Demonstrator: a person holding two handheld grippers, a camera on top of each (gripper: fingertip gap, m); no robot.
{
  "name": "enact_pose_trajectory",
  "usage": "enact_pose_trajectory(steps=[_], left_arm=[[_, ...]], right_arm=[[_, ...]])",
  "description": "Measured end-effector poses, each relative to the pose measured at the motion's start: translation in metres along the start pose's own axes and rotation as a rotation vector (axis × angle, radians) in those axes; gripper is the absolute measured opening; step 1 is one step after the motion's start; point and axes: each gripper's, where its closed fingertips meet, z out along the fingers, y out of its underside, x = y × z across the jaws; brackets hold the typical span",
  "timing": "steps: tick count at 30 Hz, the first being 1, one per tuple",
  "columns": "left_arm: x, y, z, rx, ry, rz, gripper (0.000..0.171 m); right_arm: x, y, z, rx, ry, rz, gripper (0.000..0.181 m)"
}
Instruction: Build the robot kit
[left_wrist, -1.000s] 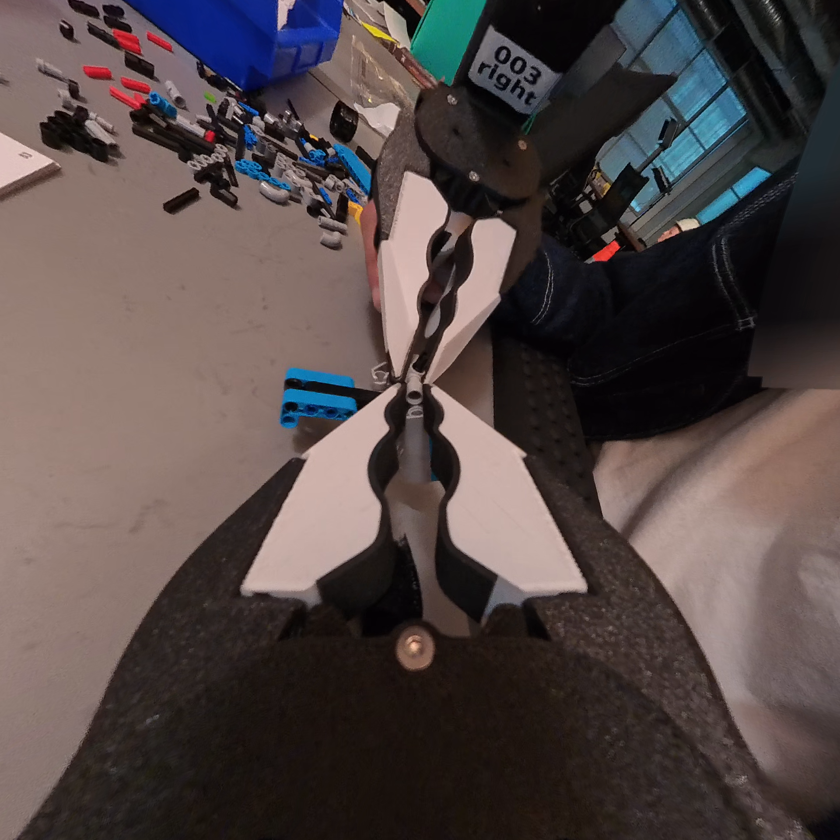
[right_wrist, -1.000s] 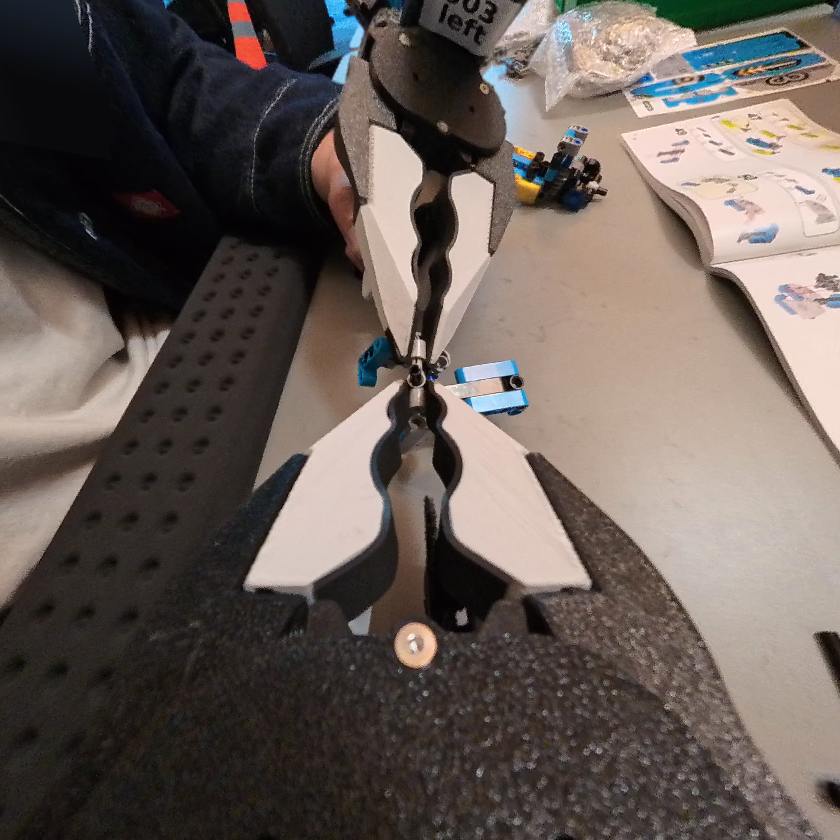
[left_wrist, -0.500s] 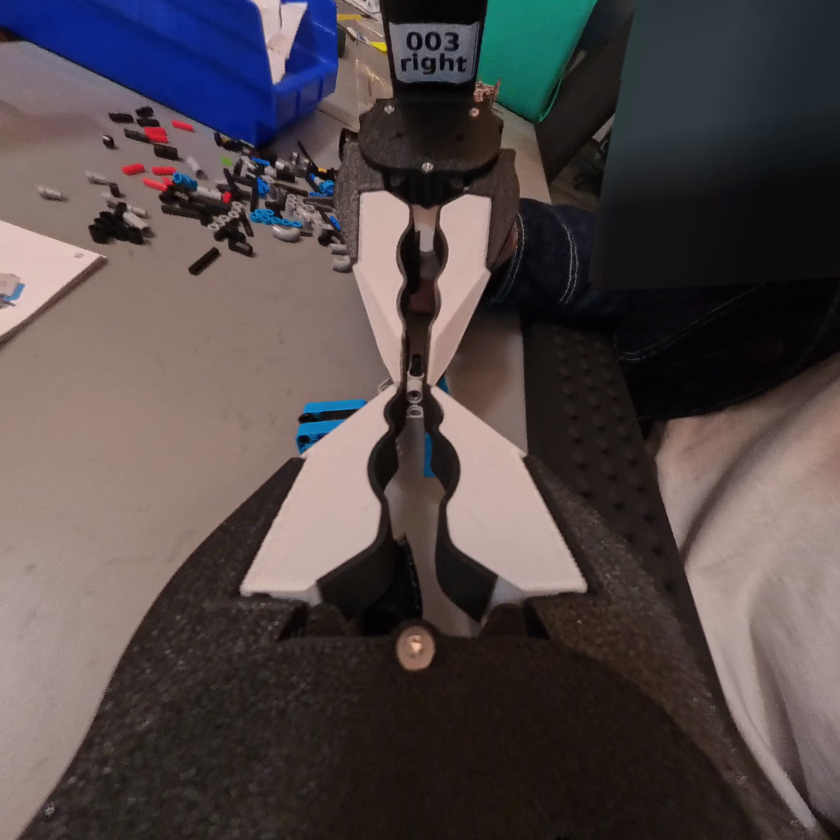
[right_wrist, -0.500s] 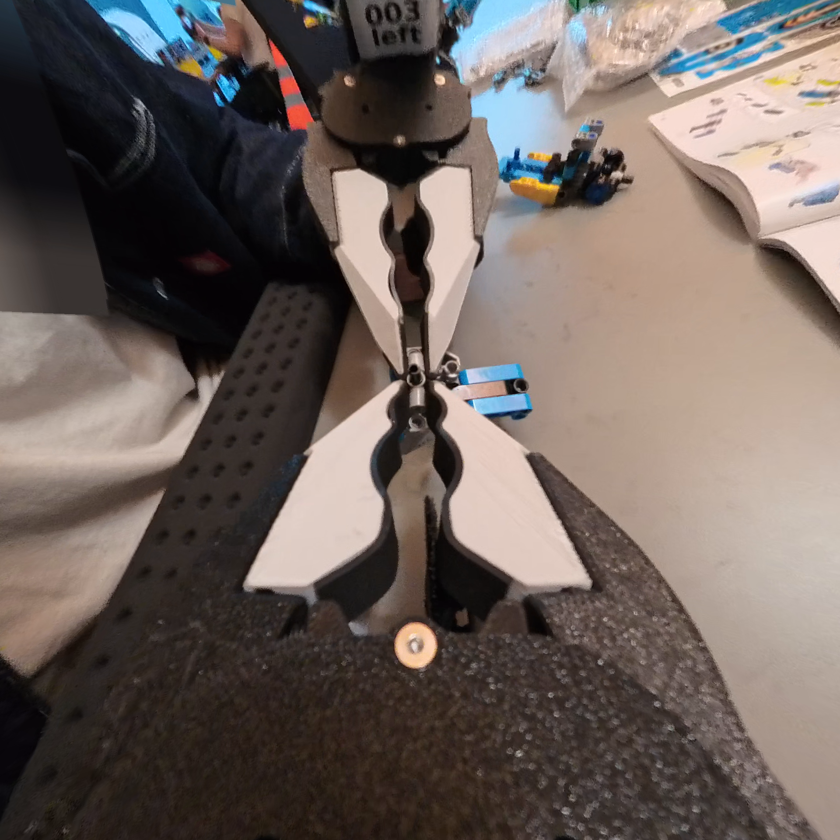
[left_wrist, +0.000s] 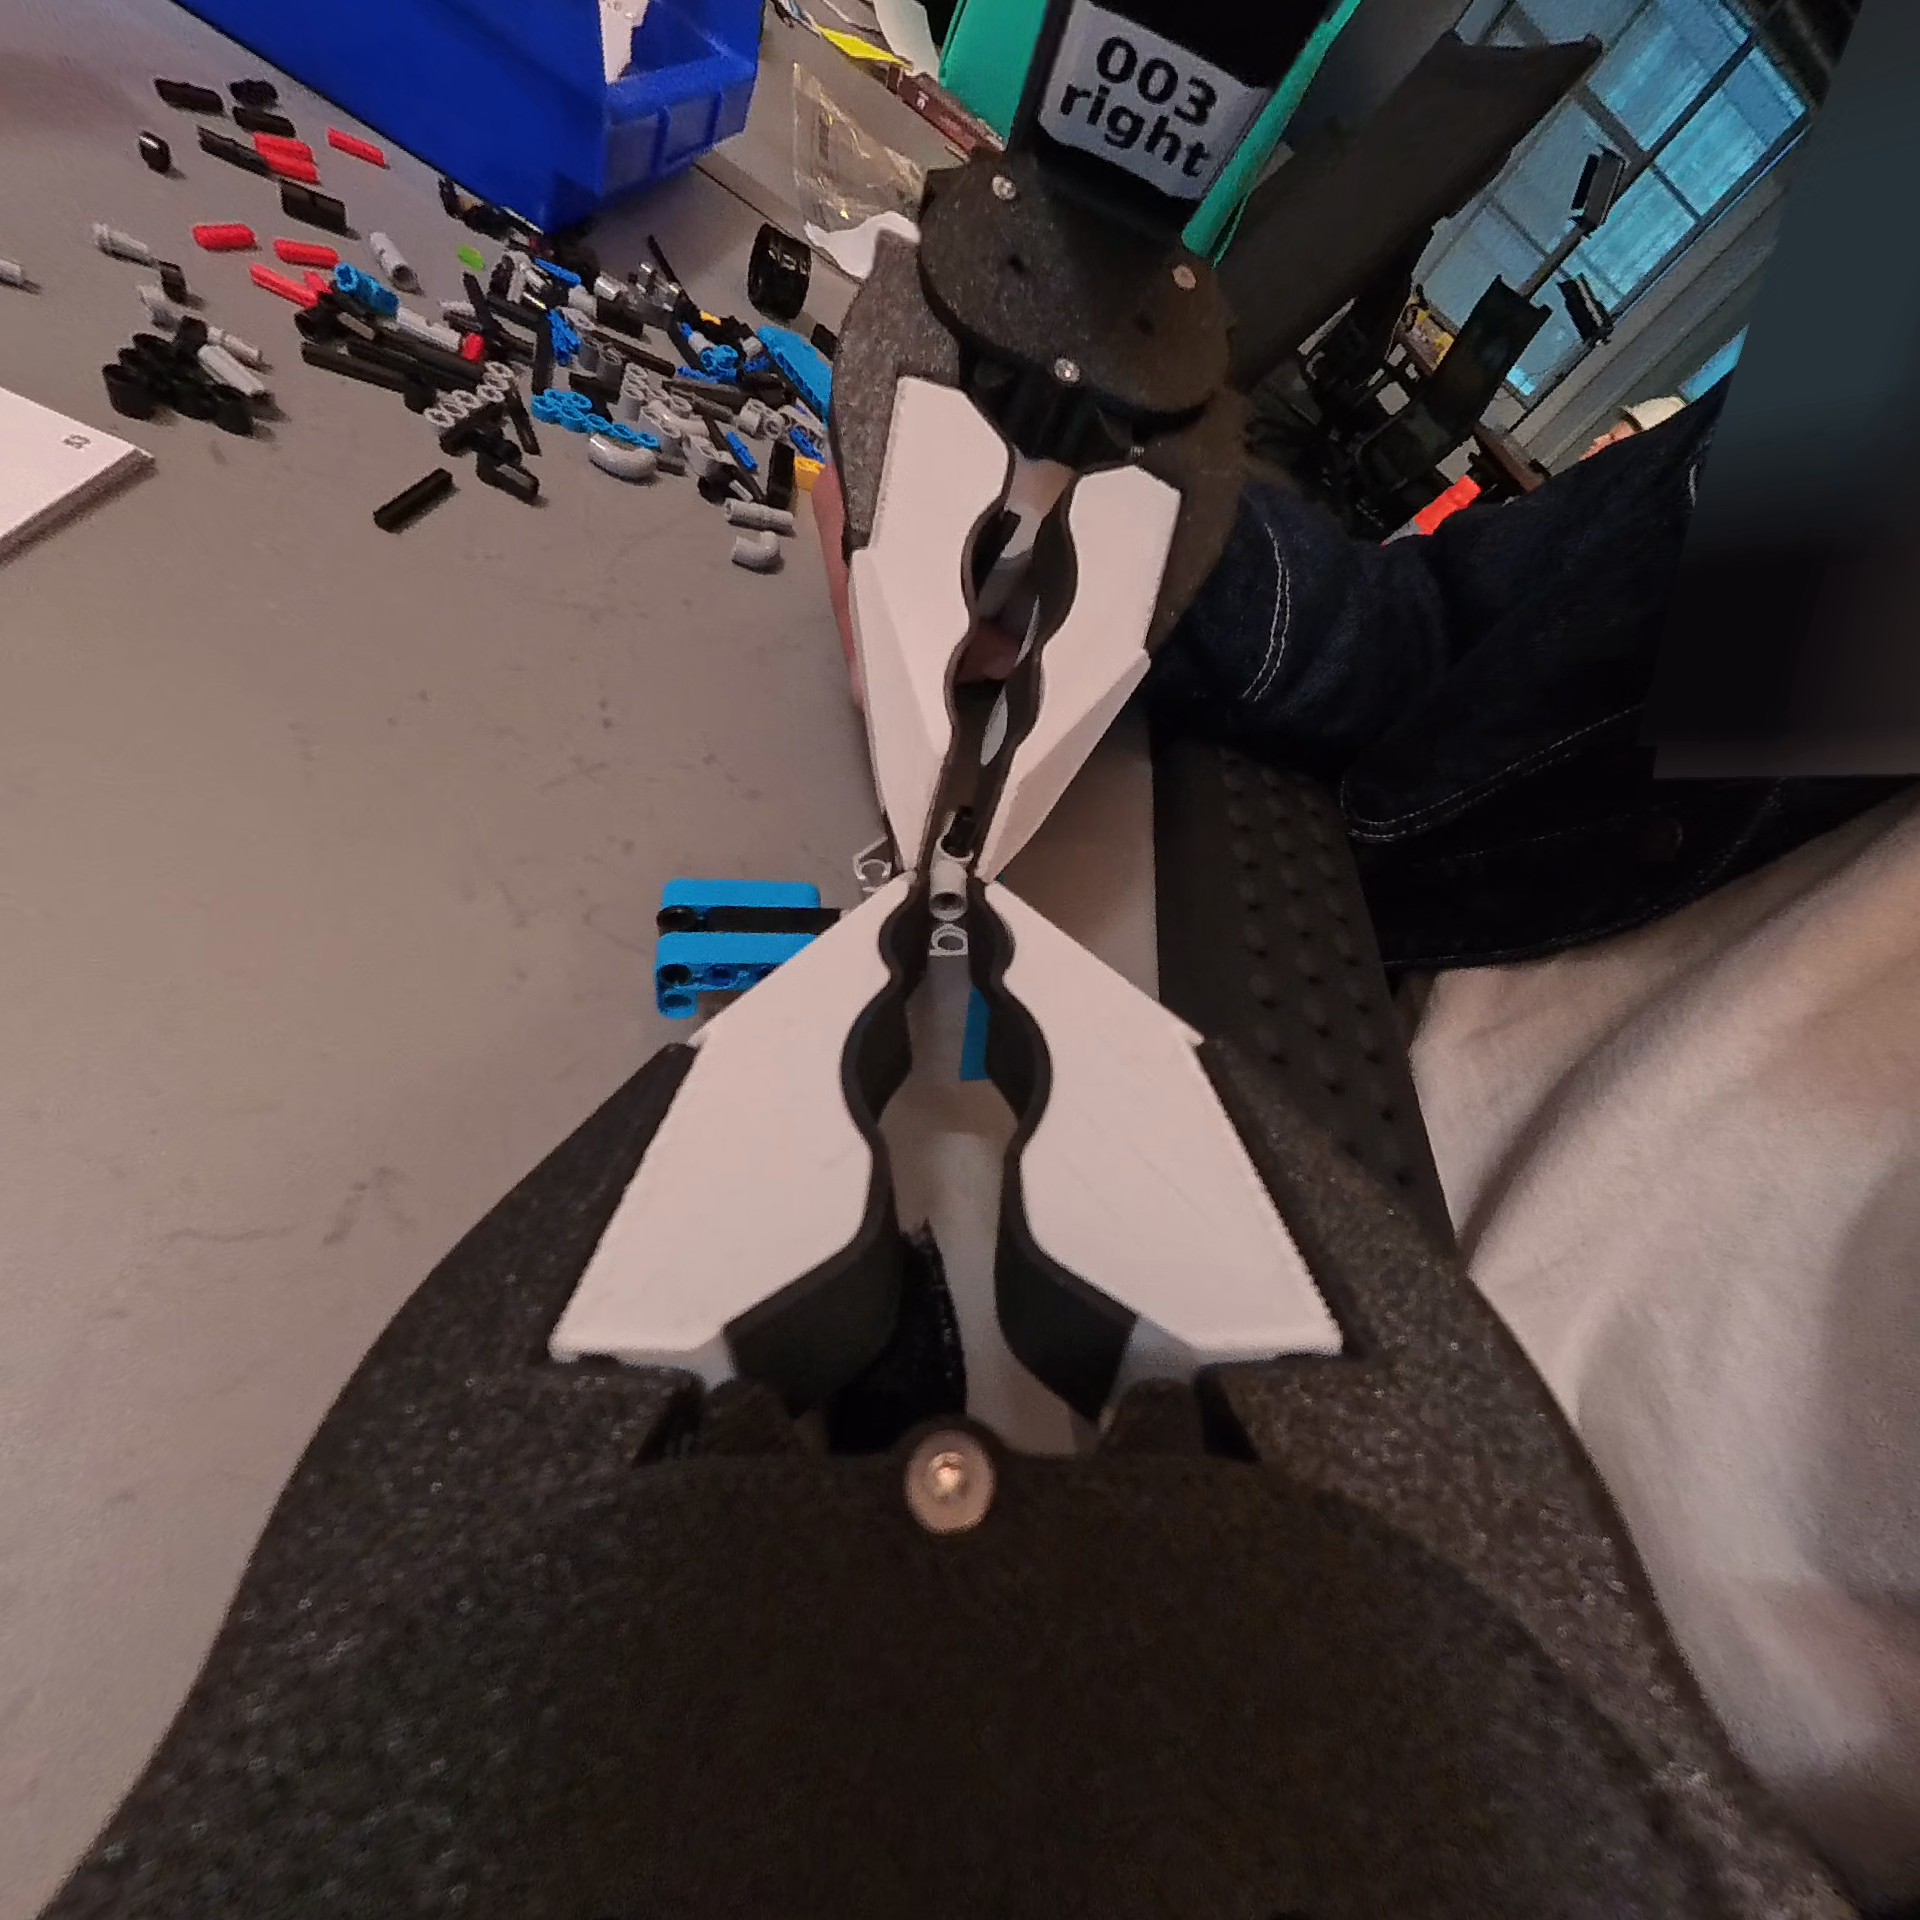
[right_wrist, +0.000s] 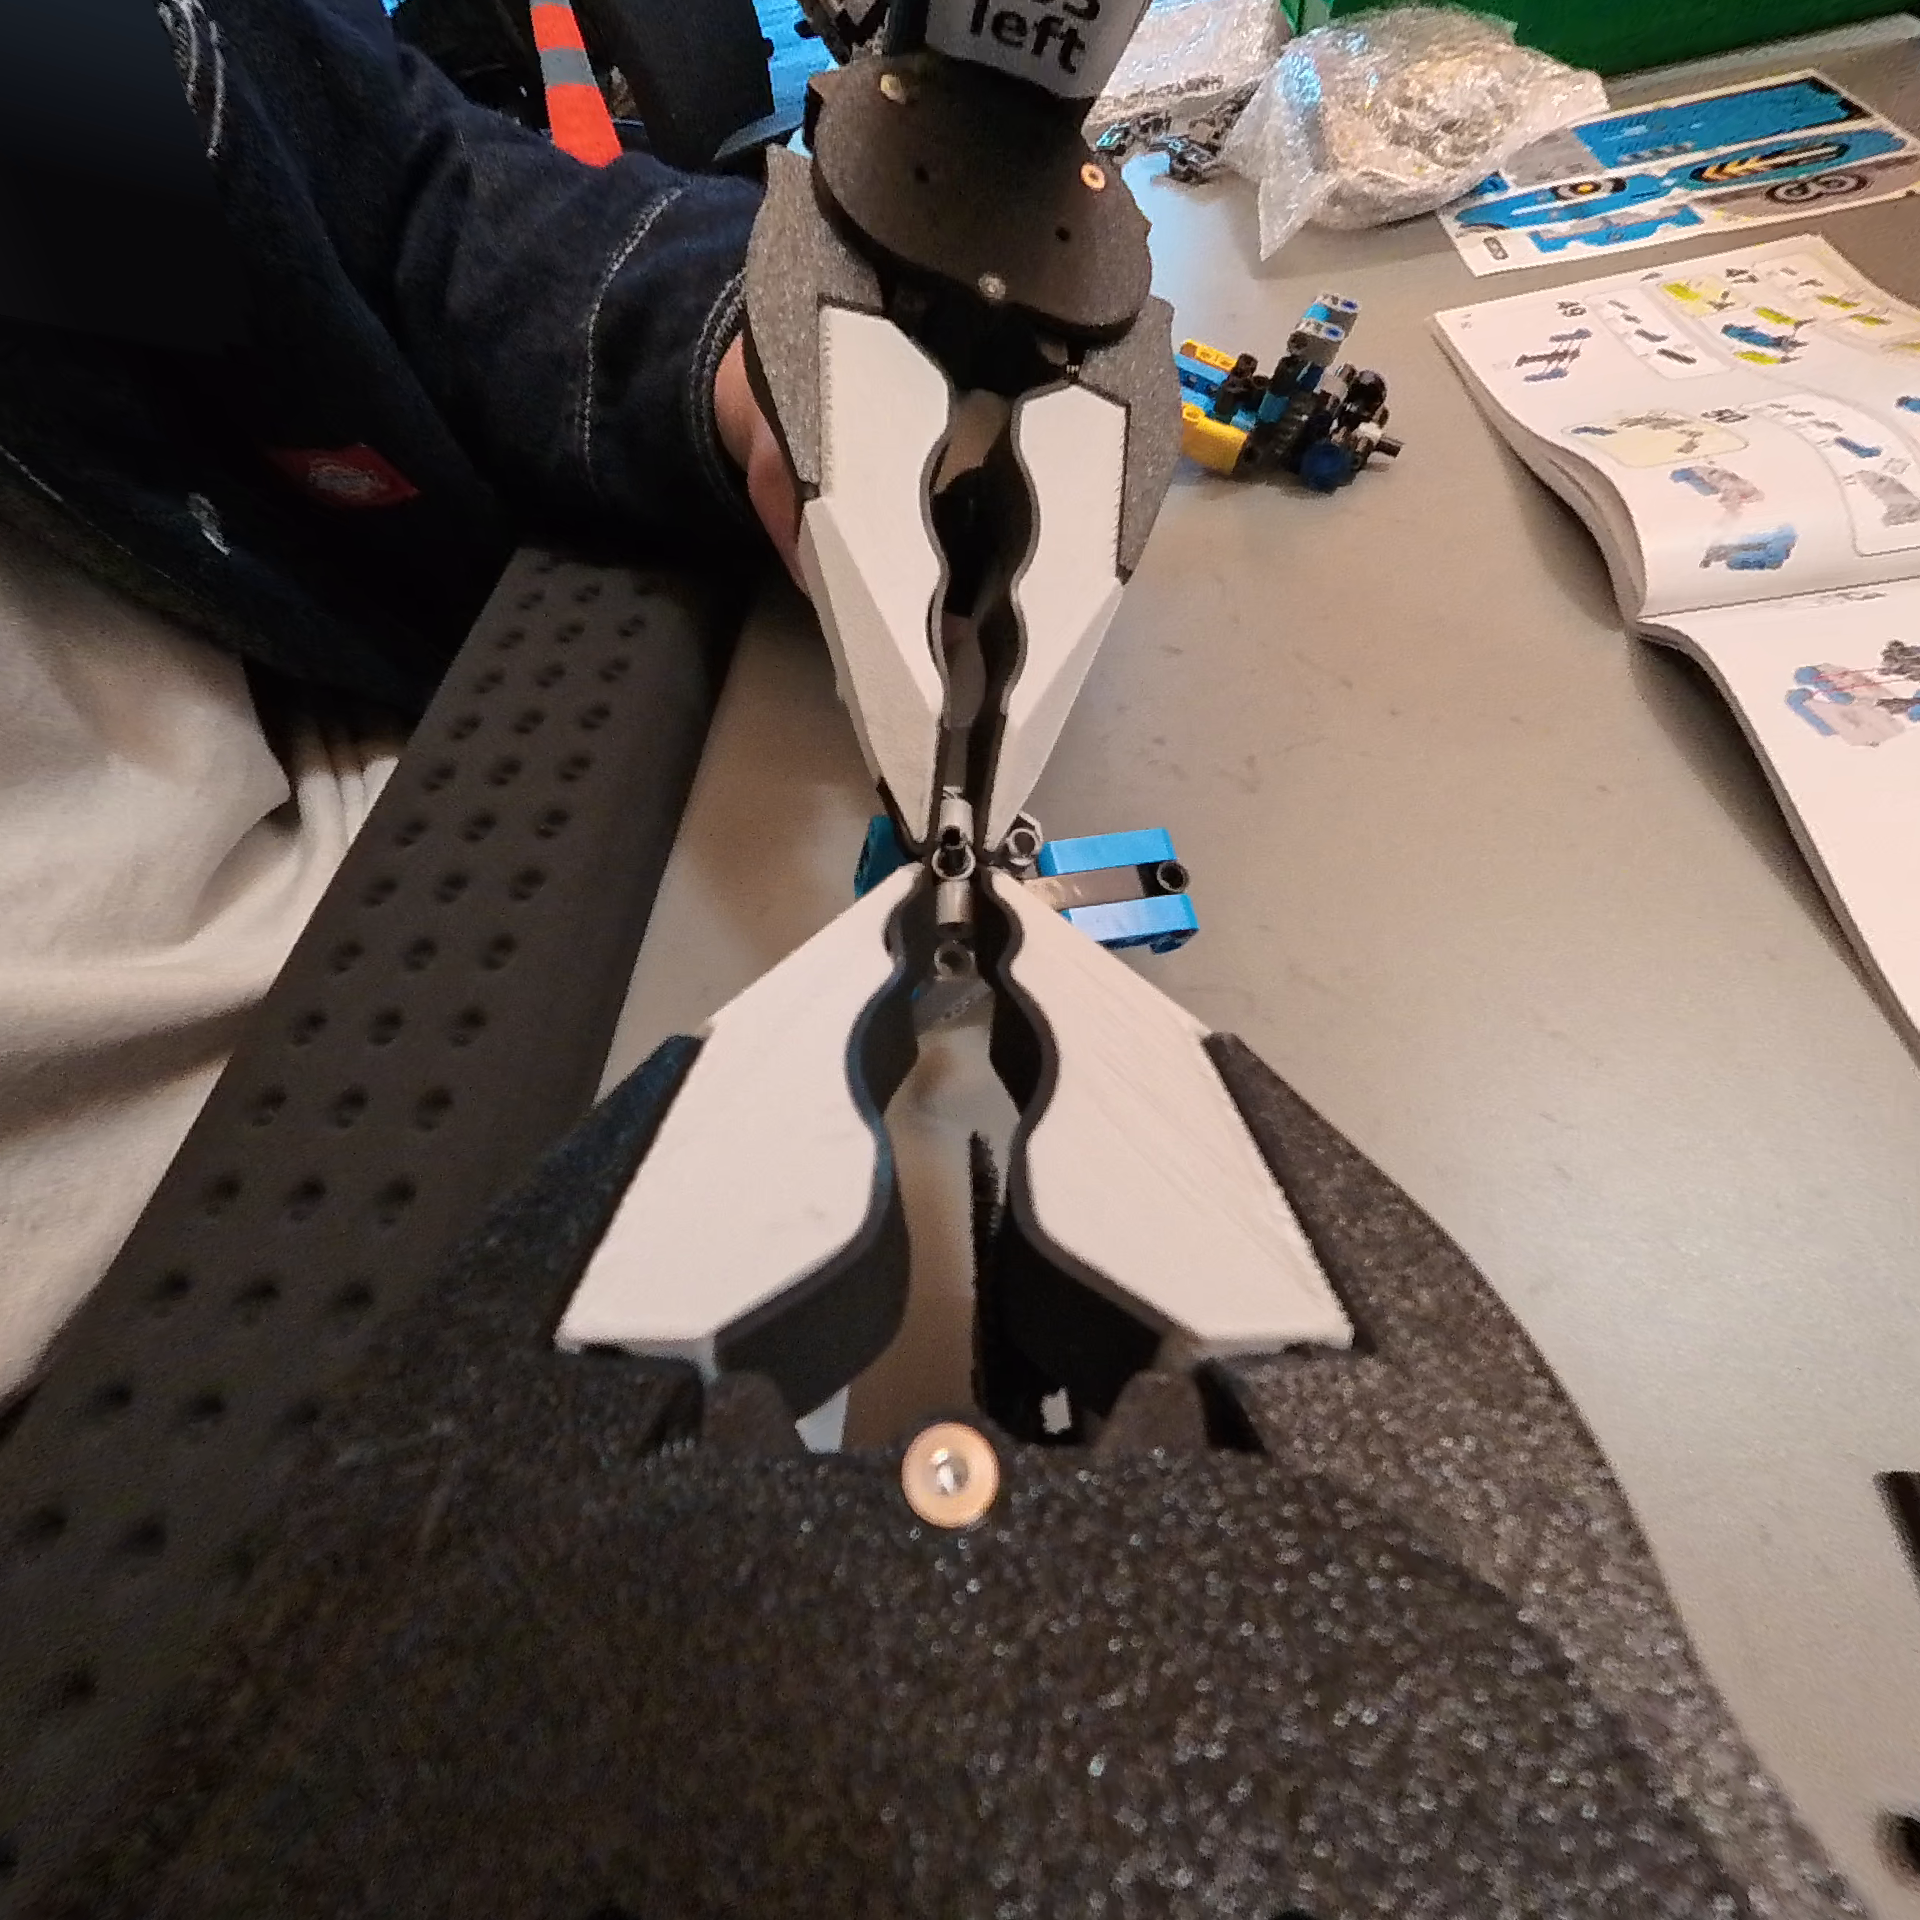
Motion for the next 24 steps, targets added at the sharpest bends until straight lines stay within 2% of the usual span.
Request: enact_pose_trajectory(steps=[3, 16, 24], left_arm=[[-0.0017, 0.0007, -0.0005, -0.001, 0.009, -0.032, 0.006], [-0.0028, -0.0006, -0.0011, 0.006, 0.010, -0.041, 0.006], [-0.0012, 0.0003, -0.0015, -0.002, 0.017, -0.037, 0.006]], right_arm=[[0.0016, 0.0008, 0.0008, -0.014, 0.030, -0.030, 0.006], [0.0024, 0.0002, -0.0004, 0.015, -0.030, 0.078, 0.006], [0.0007, 0.0001, -0.0002, 0.012, -0.032, 0.061, 0.006]])
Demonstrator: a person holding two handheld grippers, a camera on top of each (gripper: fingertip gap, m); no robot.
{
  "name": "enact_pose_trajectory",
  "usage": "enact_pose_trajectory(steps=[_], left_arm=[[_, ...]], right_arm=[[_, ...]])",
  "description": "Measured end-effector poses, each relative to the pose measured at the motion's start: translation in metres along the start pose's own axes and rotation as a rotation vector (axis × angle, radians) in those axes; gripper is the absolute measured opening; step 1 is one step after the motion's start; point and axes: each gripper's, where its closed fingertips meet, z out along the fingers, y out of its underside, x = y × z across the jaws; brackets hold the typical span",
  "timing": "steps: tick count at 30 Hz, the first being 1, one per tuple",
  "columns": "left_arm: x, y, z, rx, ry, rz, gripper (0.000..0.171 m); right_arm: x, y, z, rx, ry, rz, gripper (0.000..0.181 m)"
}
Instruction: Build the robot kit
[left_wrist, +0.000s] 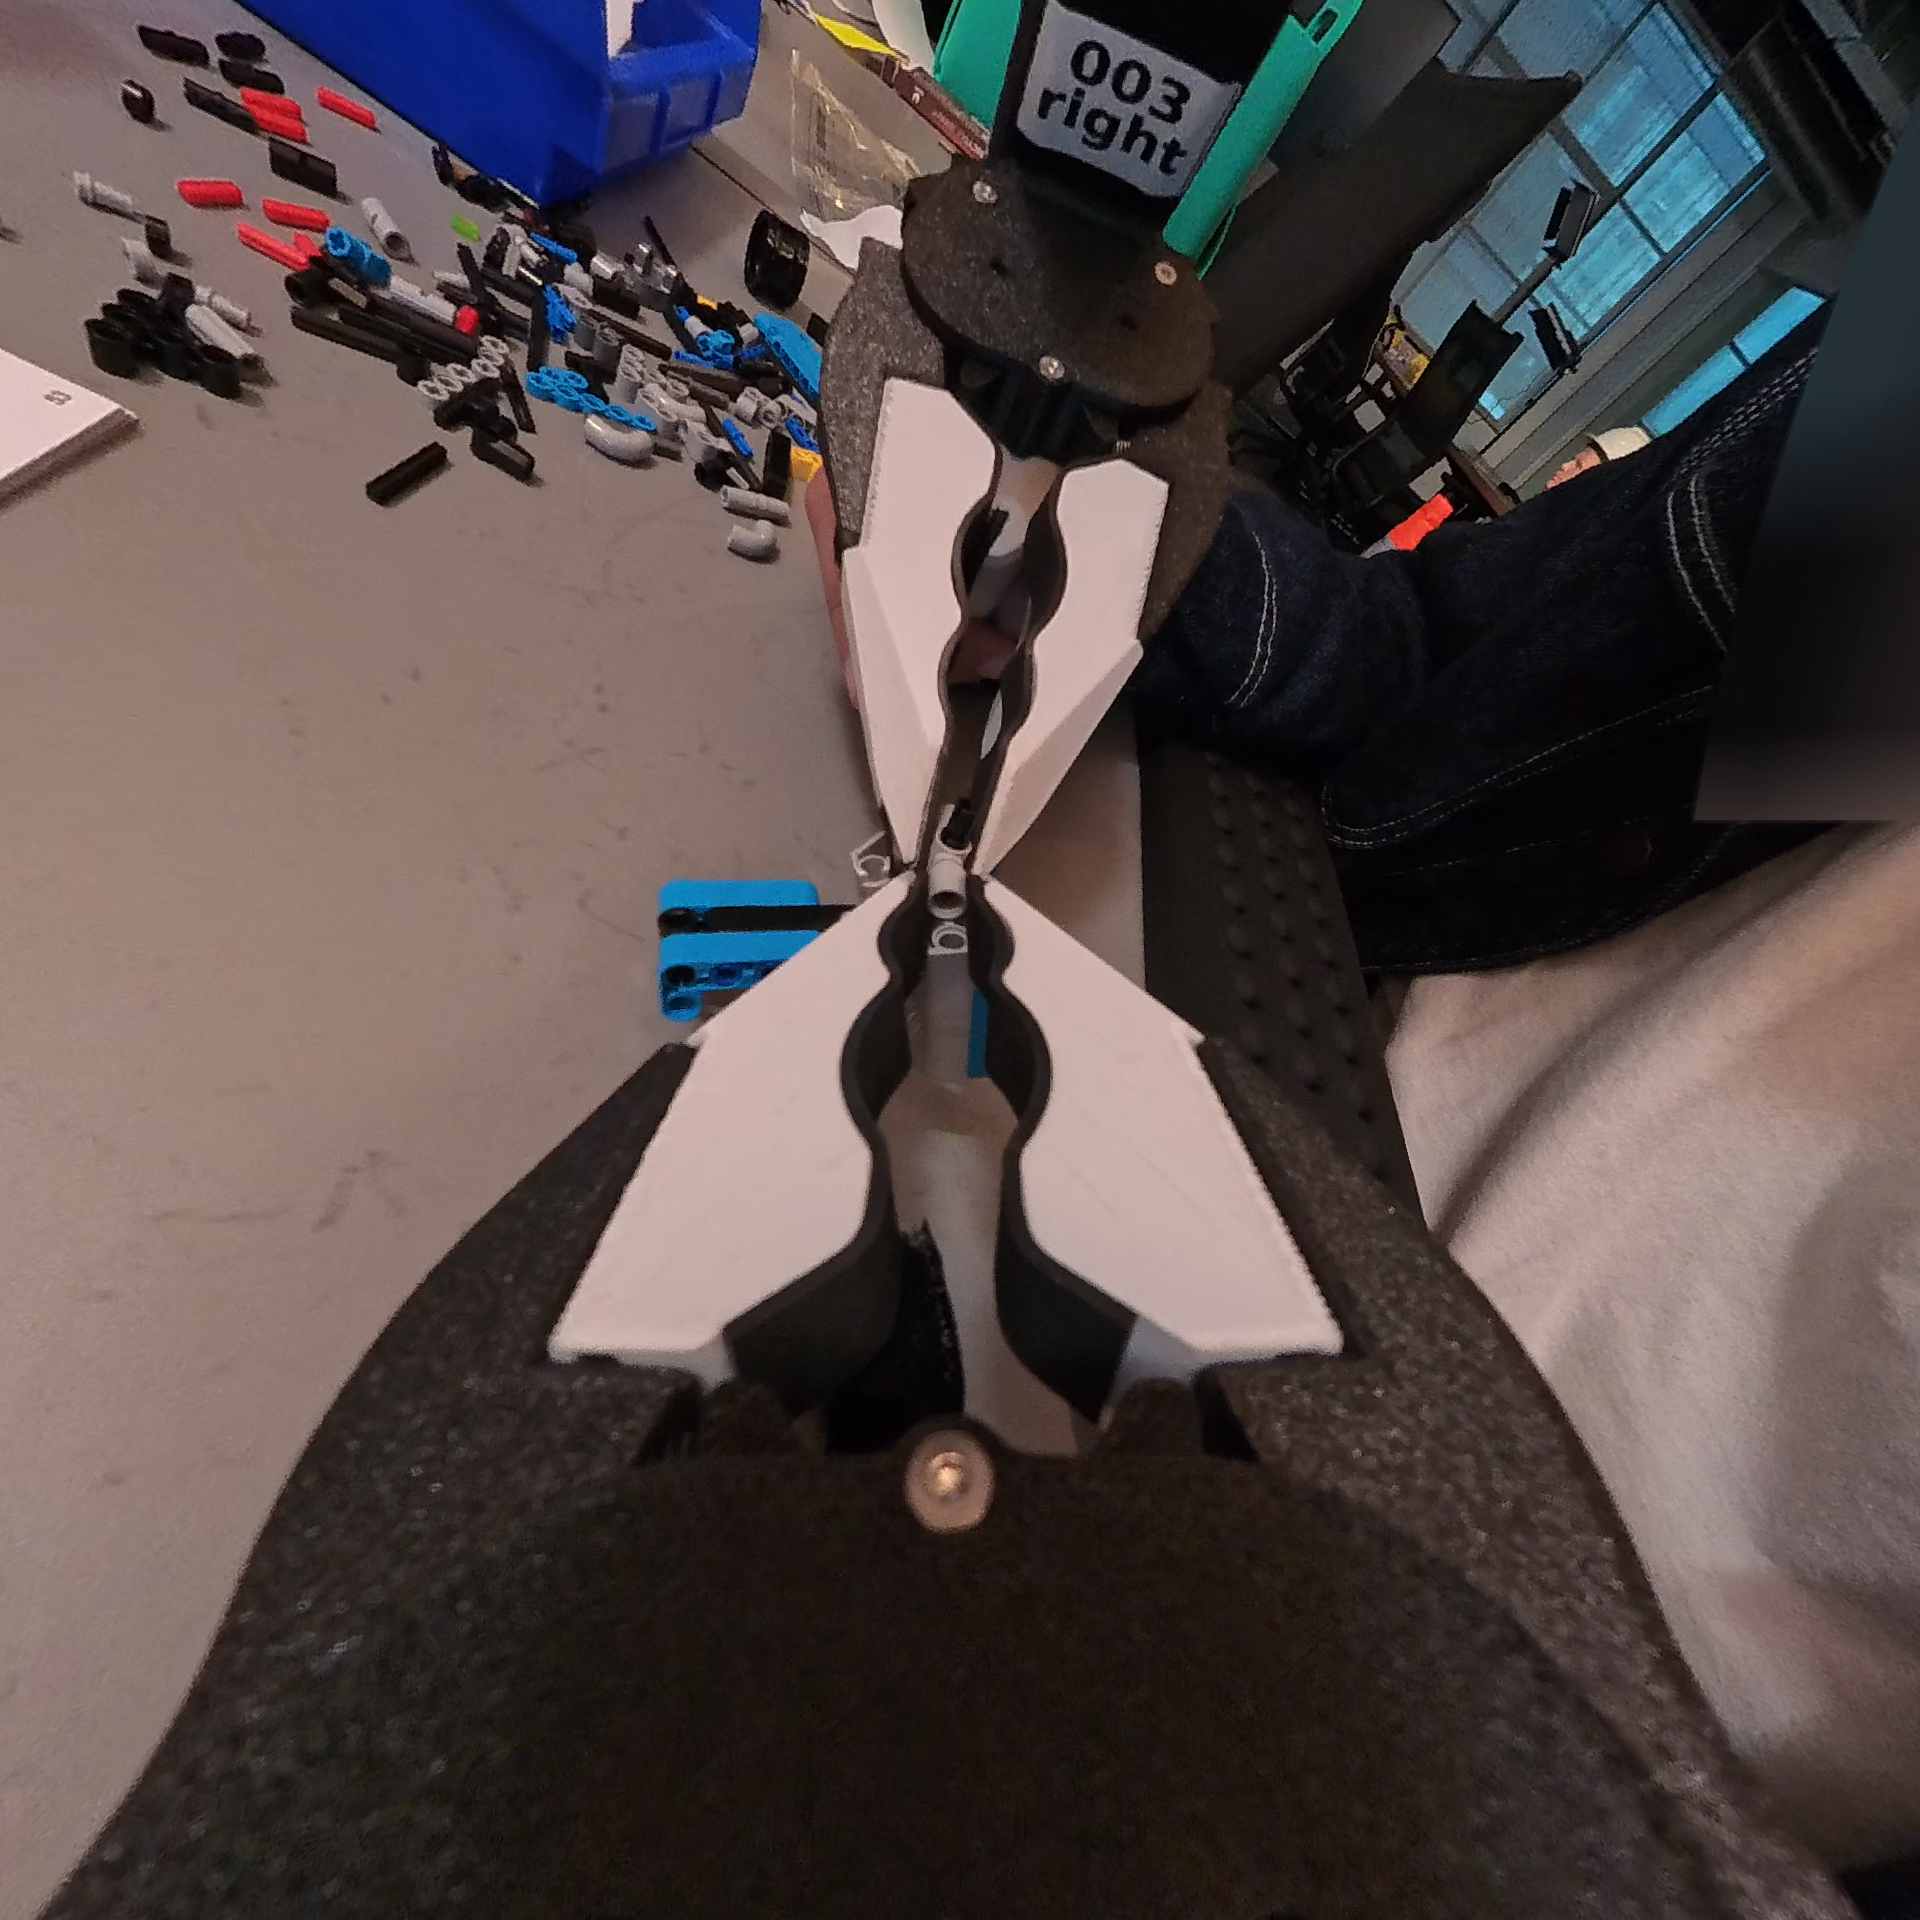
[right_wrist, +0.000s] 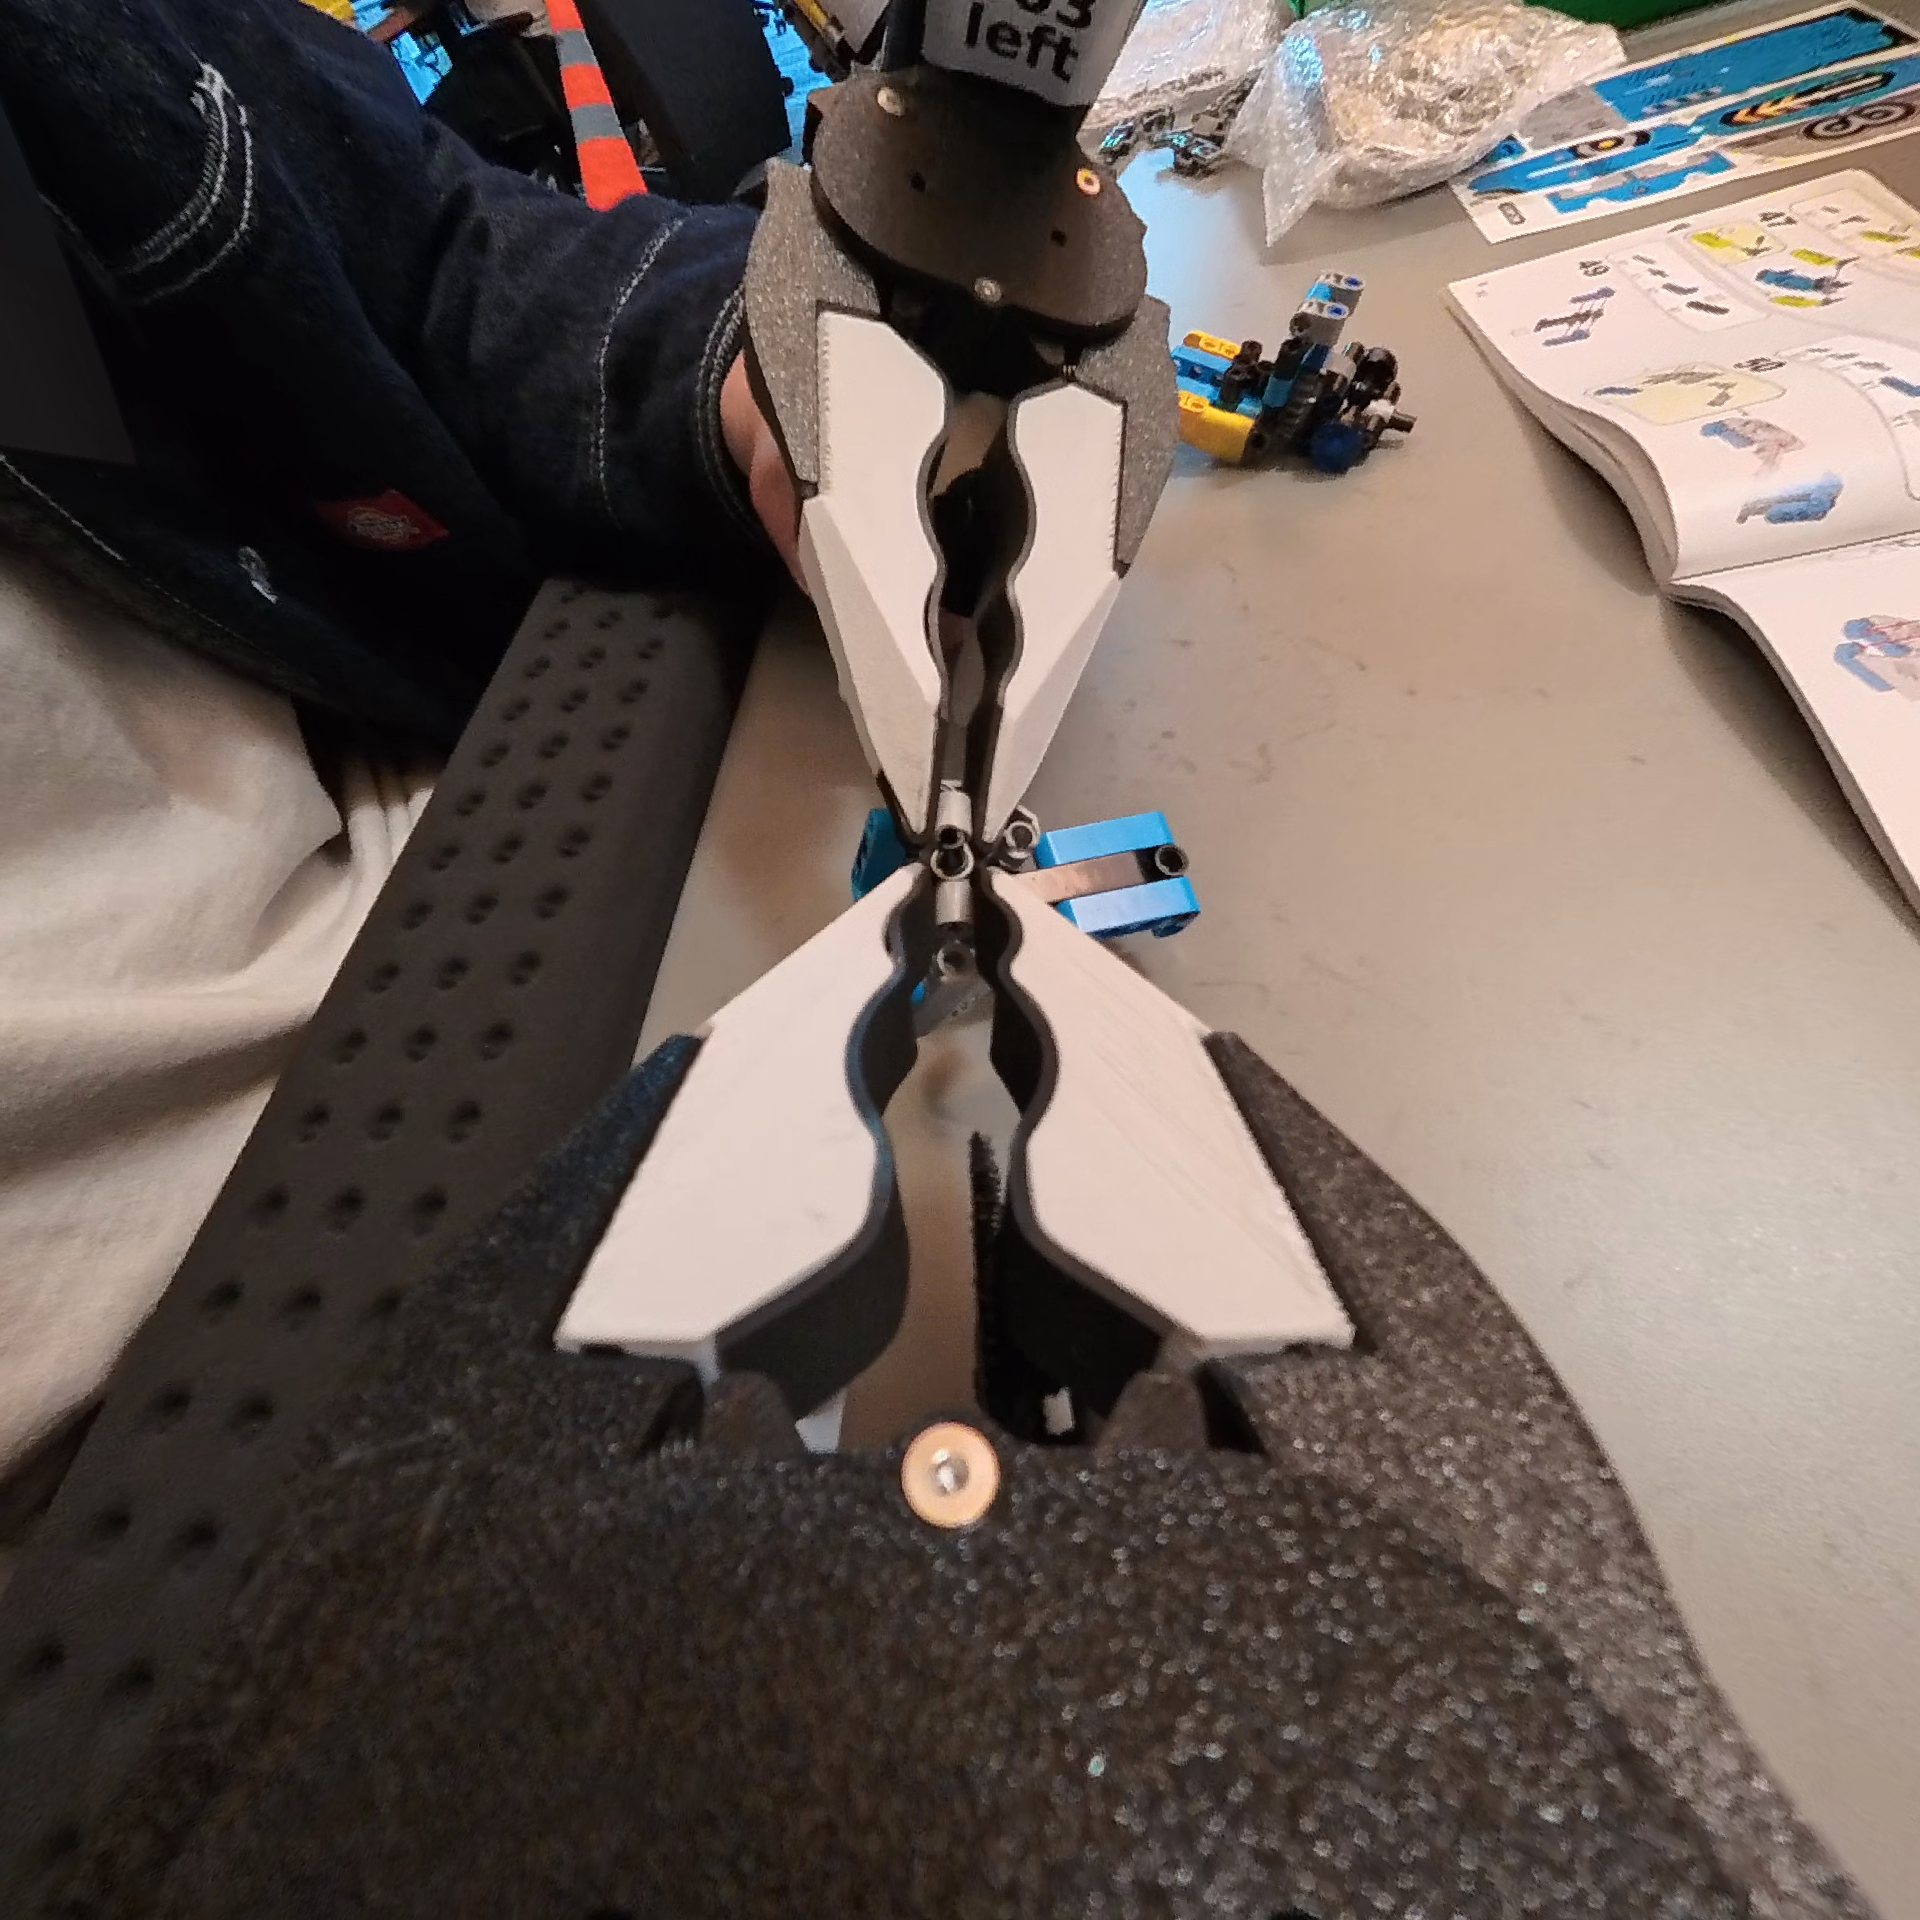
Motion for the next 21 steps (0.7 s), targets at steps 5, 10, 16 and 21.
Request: enact_pose_trajectory(steps=[5, 10, 16, 21], left_arm=[[0.0005, 0.0004, 0.0000, -0.002, -0.003, 0.007, 0.006], [0.0012, 0.0005, -0.0001, -0.004, -0.005, 0.015, 0.006], [0.0017, 0.0009, 0.0001, -0.007, -0.002, 0.017, 0.006], [0.0002, -0.0023, -0.0015, 0.012, 0.001, -0.005, 0.006]], right_arm=[[-0.0002, 0.0001, -0.0003, -0.003, 0.003, -0.009, 0.006], [-0.0011, 0.0001, -0.0003, -0.002, -0.002, -0.006, 0.006], [-0.0017, 0.0004, -0.0005, -0.004, -0.007, -0.003, 0.006], [0.0001, -0.0019, -0.0009, 0.010, -0.003, 0.009, 0.006]])
